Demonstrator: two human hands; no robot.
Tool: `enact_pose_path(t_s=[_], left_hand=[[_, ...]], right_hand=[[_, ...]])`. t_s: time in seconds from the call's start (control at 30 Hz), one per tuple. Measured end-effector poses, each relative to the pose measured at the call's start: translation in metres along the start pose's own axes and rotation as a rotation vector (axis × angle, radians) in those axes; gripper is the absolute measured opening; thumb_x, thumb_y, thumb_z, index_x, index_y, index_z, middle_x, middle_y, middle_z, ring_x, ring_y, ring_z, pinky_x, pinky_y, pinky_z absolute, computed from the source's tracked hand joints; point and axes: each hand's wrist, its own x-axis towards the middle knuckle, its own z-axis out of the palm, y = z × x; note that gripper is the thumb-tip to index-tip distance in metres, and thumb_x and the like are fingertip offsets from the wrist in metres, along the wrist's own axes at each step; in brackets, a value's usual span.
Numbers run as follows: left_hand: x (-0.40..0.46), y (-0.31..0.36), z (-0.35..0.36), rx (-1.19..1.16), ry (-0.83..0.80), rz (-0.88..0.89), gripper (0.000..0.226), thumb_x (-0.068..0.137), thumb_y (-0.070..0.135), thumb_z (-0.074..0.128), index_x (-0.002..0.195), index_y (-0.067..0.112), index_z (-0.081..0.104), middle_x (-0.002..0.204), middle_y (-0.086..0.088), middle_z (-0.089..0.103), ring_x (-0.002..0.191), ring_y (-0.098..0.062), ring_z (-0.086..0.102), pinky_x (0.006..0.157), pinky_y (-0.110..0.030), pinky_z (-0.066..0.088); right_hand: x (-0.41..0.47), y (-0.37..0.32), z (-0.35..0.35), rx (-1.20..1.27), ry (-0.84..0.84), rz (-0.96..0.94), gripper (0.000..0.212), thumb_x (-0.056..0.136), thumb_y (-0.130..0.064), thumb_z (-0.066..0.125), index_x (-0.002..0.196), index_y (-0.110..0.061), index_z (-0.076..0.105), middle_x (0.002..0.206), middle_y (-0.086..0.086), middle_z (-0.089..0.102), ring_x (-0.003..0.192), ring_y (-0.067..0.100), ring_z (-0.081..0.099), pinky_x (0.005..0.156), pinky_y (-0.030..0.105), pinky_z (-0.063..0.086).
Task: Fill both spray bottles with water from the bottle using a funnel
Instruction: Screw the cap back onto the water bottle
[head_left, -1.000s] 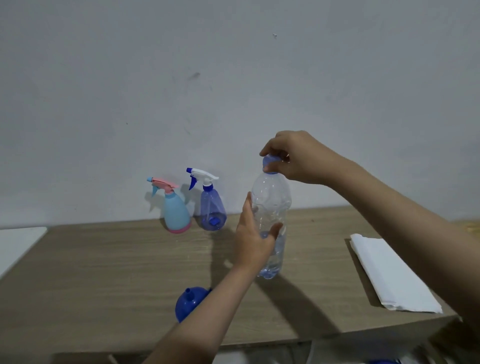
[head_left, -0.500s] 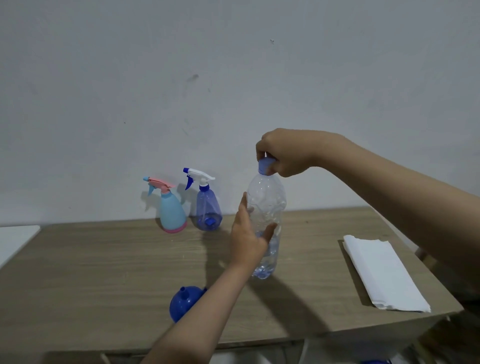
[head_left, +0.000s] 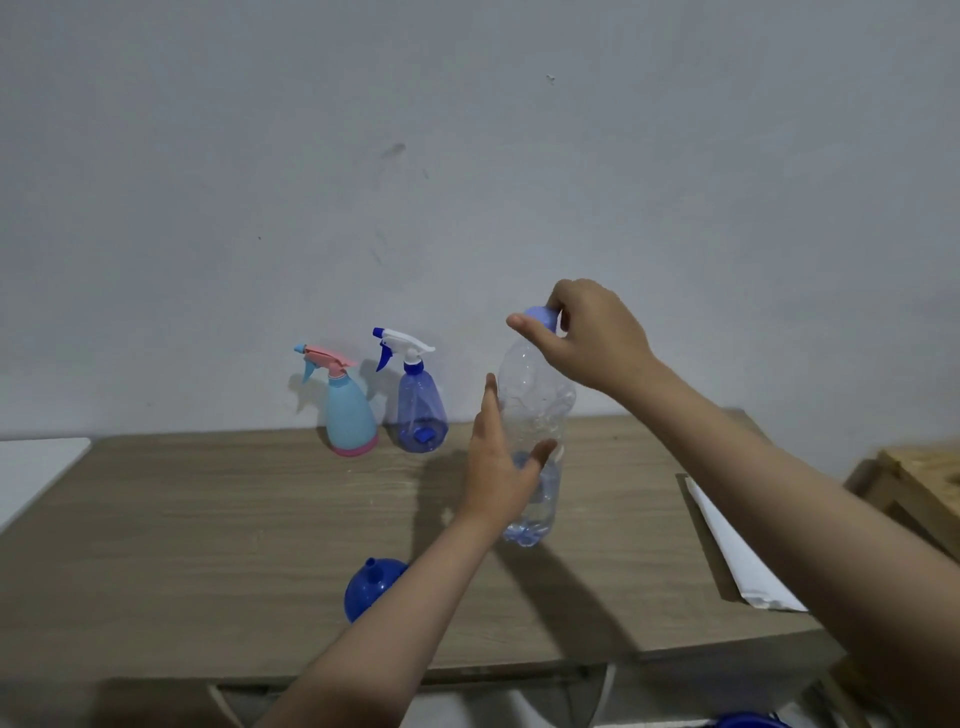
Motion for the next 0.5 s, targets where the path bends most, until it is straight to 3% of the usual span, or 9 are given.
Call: enact_pose_path(t_s=[0.07, 0.17, 0.33, 0.5], left_hand=[[-0.001, -0.004, -0.012, 0.044, -0.022, -0.002, 0.104, 0.078, 0.038, 0.074, 0.15, 0.029, -0.002, 0.155, -0.002, 0.021, 0.142, -0.015, 0.023, 0.108, -0.024, 0.027], [-0.011, -0.02, -0.042, 0.195, 0.005, -0.014, 0.098, 0.077, 0.043, 0.073, 0.15, 0.021, 0.011, 0.155, 0.001, 0.02, 0.141, -0.016, 0.023, 0.114, -0.034, 0.027], [-0.069, -0.071, -0.085, 0.385, 0.109, -0.193, 0.099, 0.065, 0.055, 0.074, 0.142, 0.009, 0.032, 0.142, -0.009, 0.041, 0.131, -0.025, 0.038, 0.11, -0.039, 0.032], [-0.111, -0.126, -0.107, 0.5, 0.05, -0.422, 0.093, 0.063, 0.054, 0.076, 0.137, 0.011, 0.039, 0.133, -0.007, 0.048, 0.124, -0.027, 0.045, 0.102, -0.045, 0.04]], right_hand=[[-0.017, 0.006, 0.012, 0.215, 0.047, 0.095, 0.052, 0.083, -0.06, 0.057, 0.107, -0.014, 0.056, 0.105, 0.001, 0.053, 0.09, 0.013, 0.055, 0.074, 0.03, 0.048], [-0.049, 0.017, 0.036, 0.447, 0.098, 0.224, 0.064, 0.083, -0.051, 0.064, 0.131, -0.014, 0.044, 0.125, 0.002, 0.044, 0.109, 0.014, 0.053, 0.092, 0.029, 0.044], [-0.097, 0.038, 0.083, 0.538, 0.155, 0.234, 0.082, 0.071, -0.057, 0.067, 0.132, -0.009, 0.042, 0.124, 0.0, 0.043, 0.116, 0.017, 0.051, 0.099, 0.027, 0.043], [-0.122, 0.049, 0.12, 0.572, 0.092, 0.269, 0.092, 0.064, -0.047, 0.081, 0.136, -0.013, 0.036, 0.13, 0.008, 0.044, 0.118, 0.02, 0.05, 0.102, 0.04, 0.045]])
